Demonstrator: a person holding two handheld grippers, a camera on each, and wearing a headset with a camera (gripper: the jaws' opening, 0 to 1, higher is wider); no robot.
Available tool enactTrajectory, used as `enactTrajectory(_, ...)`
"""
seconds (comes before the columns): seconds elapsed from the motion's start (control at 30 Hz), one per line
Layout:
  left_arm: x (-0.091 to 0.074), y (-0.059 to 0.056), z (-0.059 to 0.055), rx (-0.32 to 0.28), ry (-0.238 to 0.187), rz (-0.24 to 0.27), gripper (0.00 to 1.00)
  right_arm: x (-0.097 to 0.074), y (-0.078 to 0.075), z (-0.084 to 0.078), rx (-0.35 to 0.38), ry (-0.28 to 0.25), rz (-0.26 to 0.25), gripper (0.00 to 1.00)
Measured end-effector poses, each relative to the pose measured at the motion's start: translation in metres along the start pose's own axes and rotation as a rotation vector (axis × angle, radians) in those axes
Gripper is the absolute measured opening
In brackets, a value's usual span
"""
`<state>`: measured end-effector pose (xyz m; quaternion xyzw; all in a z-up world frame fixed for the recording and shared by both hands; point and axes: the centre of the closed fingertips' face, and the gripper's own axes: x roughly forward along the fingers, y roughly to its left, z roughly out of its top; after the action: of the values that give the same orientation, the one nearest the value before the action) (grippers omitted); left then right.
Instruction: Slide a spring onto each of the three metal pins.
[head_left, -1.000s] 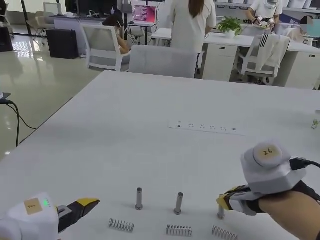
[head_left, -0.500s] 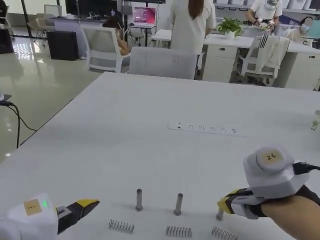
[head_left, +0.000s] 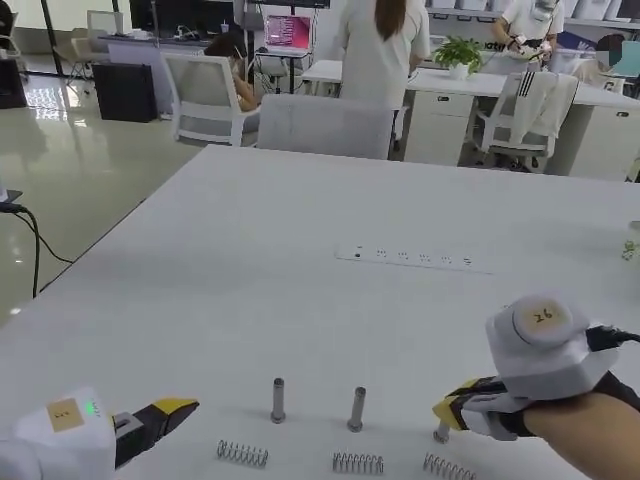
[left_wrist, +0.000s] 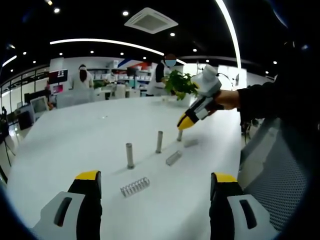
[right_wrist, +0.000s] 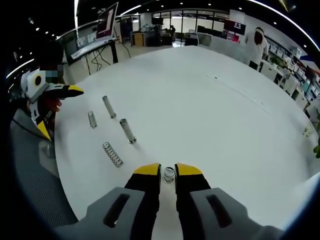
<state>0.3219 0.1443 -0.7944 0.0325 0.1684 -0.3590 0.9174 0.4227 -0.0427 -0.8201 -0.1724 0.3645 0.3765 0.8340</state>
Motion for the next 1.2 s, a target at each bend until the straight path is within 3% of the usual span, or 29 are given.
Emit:
enactTrajectory(0.57, 0.001, -0.002, 0.001, 0.002, 0.003, -0.004, 0.87, -0.003, -0.001, -0.009, 0.002, -0.001, 0.002, 0.19)
enactTrajectory(1.2, 0.001, 0.000, 0.000, 0.002, 0.003, -0.002, 0.86, -0.008, 0.013, -0.036, -0.031, 0.059, 0.052, 0.21)
